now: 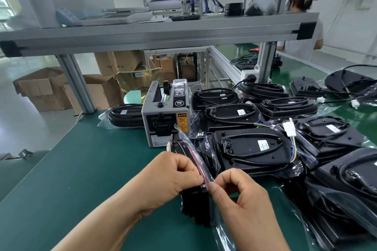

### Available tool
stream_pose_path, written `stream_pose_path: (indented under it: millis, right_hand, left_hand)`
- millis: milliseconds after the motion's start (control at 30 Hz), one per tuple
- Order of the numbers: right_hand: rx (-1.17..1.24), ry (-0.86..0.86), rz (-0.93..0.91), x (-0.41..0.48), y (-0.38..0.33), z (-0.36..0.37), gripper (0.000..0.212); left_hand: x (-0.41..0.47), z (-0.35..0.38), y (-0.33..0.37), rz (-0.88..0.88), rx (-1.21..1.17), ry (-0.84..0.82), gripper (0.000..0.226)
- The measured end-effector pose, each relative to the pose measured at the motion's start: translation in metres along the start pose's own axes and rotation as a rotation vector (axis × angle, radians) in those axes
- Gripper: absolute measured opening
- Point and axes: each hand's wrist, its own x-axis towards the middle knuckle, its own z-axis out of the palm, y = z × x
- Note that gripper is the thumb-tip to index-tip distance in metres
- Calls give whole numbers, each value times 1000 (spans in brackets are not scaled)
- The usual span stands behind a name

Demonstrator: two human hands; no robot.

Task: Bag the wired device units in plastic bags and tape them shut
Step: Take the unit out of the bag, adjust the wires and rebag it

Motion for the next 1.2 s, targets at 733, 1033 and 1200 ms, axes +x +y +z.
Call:
stream_pose_path:
  millis: [733,1033,1200]
  right_hand:
    - [6,0,-16,-1,-4,-1,16]
    - [15,-10,-19,-1,-5,1,14]
    - [-2,-1,-15,-1,-2,1,15]
  left_hand:
    - [-11,7,-10,82,5,148,18]
    - [-9,3,-7,63,-74,32,14]
    - [-7,-1,-11,69,-34,38,23]
